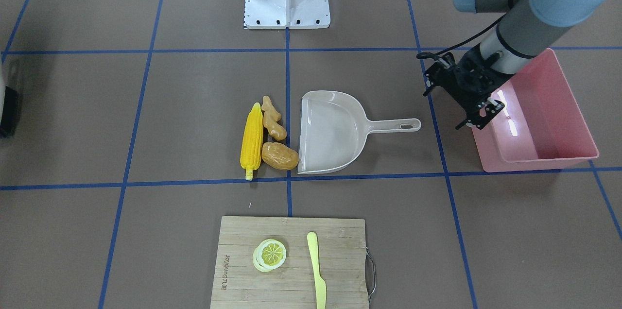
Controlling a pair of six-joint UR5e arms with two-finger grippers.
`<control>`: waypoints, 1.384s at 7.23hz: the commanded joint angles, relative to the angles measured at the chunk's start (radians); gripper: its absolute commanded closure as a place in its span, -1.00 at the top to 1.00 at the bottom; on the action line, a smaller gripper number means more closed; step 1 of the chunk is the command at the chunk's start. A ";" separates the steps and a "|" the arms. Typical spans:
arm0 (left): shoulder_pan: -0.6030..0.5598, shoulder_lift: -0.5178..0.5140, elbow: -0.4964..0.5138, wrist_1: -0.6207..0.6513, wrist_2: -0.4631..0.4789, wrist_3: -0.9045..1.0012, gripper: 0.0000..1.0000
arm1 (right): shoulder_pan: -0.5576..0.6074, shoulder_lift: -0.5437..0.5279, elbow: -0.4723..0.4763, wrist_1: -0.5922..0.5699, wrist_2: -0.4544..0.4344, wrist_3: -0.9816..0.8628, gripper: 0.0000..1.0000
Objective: Sweep and dump trash into bin
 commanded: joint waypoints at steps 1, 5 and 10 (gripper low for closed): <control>0.025 -0.007 -0.032 -0.052 0.009 0.008 0.97 | -0.091 -0.127 0.137 0.005 0.007 0.074 1.00; 0.086 -0.009 -0.055 -0.242 0.009 0.040 0.97 | -0.138 -0.414 0.136 0.306 0.008 0.075 1.00; 0.132 0.014 -0.079 -0.277 -0.002 0.243 0.96 | -0.219 -0.396 0.040 0.410 0.001 0.101 0.99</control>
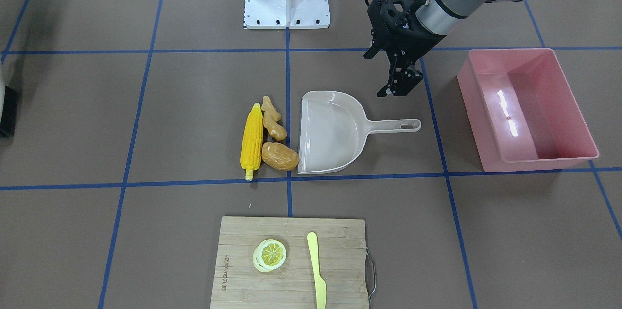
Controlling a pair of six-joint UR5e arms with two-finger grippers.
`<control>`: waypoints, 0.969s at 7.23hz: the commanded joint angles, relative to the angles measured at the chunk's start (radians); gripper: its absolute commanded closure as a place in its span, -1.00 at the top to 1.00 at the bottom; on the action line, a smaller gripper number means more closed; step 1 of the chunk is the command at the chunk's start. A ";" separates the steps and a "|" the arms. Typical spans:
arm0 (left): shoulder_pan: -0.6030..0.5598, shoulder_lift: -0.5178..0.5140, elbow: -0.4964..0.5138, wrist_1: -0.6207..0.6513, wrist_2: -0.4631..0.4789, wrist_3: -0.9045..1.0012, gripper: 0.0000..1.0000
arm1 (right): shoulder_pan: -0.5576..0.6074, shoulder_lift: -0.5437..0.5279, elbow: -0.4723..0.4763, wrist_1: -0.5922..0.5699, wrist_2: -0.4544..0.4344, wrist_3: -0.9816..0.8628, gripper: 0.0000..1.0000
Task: Sweep and dump trash into bin
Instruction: 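Reach the left gripper to the white dustpan handle and grasp it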
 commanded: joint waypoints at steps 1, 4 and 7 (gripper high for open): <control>-0.010 0.040 0.014 -0.032 -0.008 0.247 0.94 | -0.078 0.038 -0.015 0.008 -0.024 0.067 0.99; -0.010 0.059 0.124 -0.069 0.001 0.378 0.86 | -0.126 0.047 -0.122 0.115 -0.052 0.077 0.89; -0.002 0.023 0.272 -0.171 0.000 0.272 0.93 | -0.177 0.043 -0.123 0.187 -0.024 0.152 0.27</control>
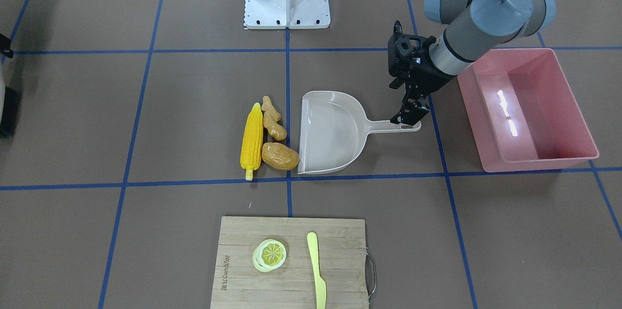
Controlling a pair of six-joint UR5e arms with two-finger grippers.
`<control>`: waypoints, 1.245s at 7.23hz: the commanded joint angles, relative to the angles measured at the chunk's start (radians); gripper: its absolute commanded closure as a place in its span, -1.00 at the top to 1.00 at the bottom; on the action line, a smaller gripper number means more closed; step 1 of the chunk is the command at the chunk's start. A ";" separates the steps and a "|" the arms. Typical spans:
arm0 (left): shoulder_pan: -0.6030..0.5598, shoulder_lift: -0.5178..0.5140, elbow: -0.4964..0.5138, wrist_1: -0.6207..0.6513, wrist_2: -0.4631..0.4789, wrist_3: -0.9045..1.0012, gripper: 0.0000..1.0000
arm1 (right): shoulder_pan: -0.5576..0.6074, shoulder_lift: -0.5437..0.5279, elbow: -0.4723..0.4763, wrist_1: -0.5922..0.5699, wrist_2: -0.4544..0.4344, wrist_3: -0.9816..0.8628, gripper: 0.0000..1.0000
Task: Sweep and dump trash into bin
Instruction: 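Reach the left gripper to the white dustpan handle and grasp it, then bring the right gripper holding the brush toward the toy vegetables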
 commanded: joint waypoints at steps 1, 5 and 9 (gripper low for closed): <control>0.011 -0.017 0.109 -0.177 0.000 -0.146 0.93 | -0.030 -0.012 -0.002 0.036 0.010 0.014 -0.30; 0.053 -0.028 0.215 -0.332 0.033 -0.219 0.92 | -0.018 -0.055 0.099 0.036 0.004 -0.001 -1.00; 0.094 -0.037 0.217 -0.333 0.062 -0.239 0.91 | -0.125 0.148 0.391 -0.361 -0.001 0.153 -1.00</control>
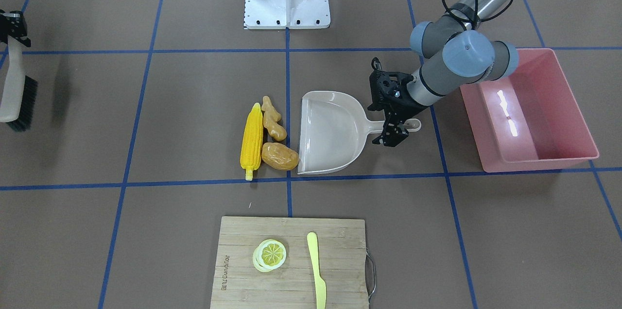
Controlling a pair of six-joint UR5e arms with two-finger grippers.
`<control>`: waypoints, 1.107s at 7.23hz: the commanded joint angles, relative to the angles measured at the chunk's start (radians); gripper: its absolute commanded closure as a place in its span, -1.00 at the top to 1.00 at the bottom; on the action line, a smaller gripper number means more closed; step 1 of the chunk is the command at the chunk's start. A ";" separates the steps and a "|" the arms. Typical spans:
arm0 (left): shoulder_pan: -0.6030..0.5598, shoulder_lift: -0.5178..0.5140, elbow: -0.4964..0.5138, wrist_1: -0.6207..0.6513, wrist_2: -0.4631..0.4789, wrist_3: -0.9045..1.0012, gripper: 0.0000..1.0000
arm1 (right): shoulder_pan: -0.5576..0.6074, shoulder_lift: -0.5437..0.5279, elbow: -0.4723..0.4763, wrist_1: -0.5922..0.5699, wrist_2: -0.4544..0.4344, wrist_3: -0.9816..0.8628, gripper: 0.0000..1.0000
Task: Sweep and dump trash into bin
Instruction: 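Bring the right gripper holding the brush toward the toy vegetables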
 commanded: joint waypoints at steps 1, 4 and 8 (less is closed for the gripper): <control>0.005 0.001 0.001 -0.004 0.006 -0.005 0.83 | -0.127 0.183 0.062 -0.140 -0.005 0.208 -1.00; 0.000 0.013 0.003 -0.048 -0.002 -0.040 0.71 | -0.312 0.530 0.052 -0.422 -0.066 0.411 -1.00; 0.002 0.018 0.046 -0.117 -0.003 -0.068 0.71 | -0.424 0.849 -0.094 -0.636 -0.179 0.503 -1.00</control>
